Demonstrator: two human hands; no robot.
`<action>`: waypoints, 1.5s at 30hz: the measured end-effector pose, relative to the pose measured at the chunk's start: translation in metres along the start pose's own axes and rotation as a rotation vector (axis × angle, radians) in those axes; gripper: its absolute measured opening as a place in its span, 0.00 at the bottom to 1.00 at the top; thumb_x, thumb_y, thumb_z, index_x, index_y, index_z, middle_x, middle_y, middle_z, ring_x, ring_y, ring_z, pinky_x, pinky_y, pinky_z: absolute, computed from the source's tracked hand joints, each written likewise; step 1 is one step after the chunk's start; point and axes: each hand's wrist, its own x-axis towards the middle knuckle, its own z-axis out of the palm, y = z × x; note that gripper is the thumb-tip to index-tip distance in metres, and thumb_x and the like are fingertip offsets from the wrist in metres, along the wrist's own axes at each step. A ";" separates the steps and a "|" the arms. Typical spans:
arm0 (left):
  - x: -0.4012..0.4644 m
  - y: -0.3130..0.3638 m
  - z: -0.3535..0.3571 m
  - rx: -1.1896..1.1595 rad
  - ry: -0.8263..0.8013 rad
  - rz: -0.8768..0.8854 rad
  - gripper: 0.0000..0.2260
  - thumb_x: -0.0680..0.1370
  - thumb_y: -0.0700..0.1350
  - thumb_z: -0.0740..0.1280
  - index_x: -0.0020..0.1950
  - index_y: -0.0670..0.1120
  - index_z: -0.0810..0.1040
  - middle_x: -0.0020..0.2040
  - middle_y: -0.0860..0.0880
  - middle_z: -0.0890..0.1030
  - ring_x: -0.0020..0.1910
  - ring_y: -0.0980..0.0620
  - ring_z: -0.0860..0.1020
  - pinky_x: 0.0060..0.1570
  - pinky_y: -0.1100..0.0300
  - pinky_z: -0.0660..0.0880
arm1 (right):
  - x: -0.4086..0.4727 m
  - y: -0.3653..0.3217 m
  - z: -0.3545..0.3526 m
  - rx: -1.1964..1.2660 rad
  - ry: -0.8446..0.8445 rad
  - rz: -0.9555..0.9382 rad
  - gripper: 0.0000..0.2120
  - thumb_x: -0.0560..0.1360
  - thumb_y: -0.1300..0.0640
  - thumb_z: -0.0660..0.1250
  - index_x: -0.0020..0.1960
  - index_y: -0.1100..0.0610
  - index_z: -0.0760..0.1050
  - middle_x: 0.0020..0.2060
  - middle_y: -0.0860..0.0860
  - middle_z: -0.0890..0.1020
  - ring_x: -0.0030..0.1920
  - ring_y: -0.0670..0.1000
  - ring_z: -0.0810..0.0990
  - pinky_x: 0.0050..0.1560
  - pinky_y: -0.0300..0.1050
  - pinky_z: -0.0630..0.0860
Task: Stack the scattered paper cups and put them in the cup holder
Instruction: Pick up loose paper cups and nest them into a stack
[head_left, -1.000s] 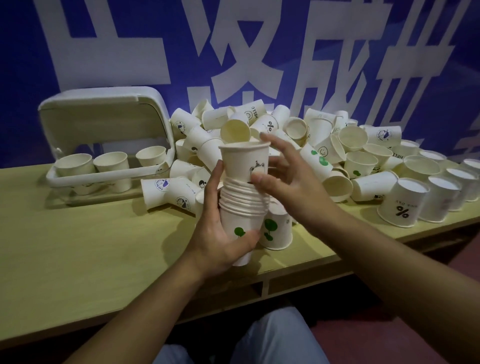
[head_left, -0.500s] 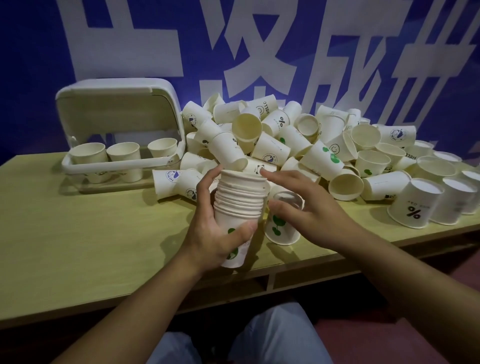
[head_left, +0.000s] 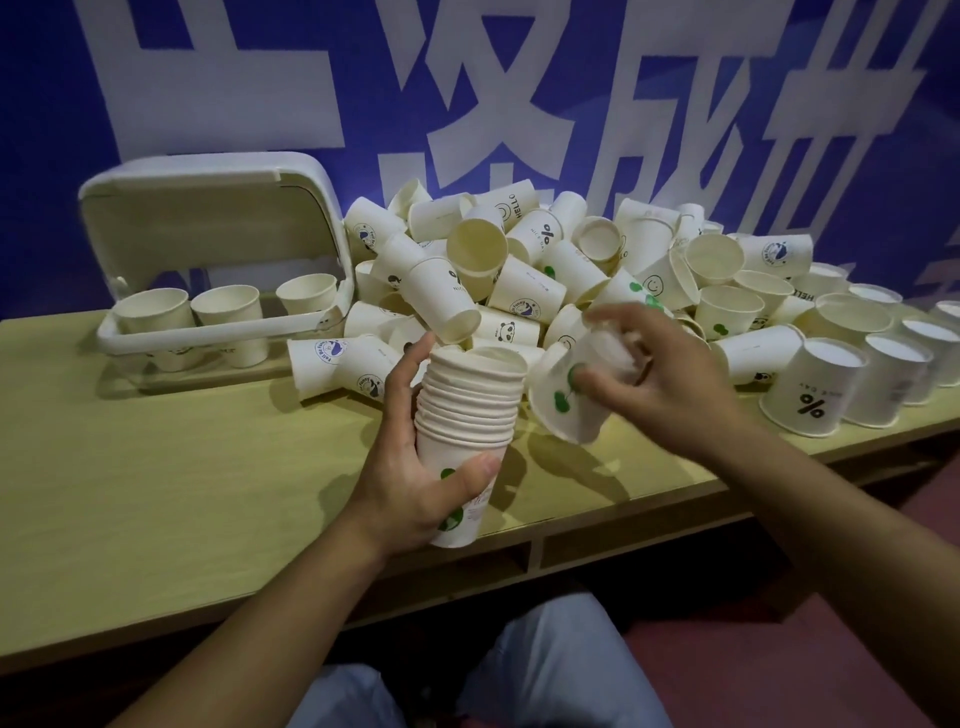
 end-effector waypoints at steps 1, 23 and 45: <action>0.000 0.001 0.001 -0.002 -0.008 0.007 0.44 0.66 0.53 0.75 0.76 0.66 0.54 0.66 0.58 0.76 0.63 0.54 0.78 0.58 0.66 0.74 | 0.002 -0.002 -0.007 0.030 0.040 0.002 0.23 0.70 0.45 0.73 0.64 0.41 0.74 0.60 0.44 0.75 0.56 0.47 0.77 0.57 0.46 0.80; 0.003 0.010 0.022 0.021 -0.171 -0.015 0.45 0.67 0.54 0.73 0.77 0.65 0.49 0.68 0.67 0.71 0.66 0.63 0.74 0.58 0.73 0.71 | -0.010 -0.016 0.016 0.595 -0.069 0.017 0.25 0.74 0.60 0.74 0.68 0.42 0.77 0.48 0.47 0.75 0.44 0.46 0.77 0.53 0.54 0.80; -0.003 0.002 0.004 -0.005 -0.061 -0.033 0.42 0.64 0.53 0.74 0.74 0.61 0.57 0.58 0.68 0.76 0.56 0.59 0.80 0.51 0.68 0.76 | 0.046 0.050 0.032 -0.561 -0.309 0.034 0.35 0.71 0.49 0.76 0.73 0.42 0.63 0.67 0.53 0.71 0.59 0.55 0.76 0.55 0.51 0.79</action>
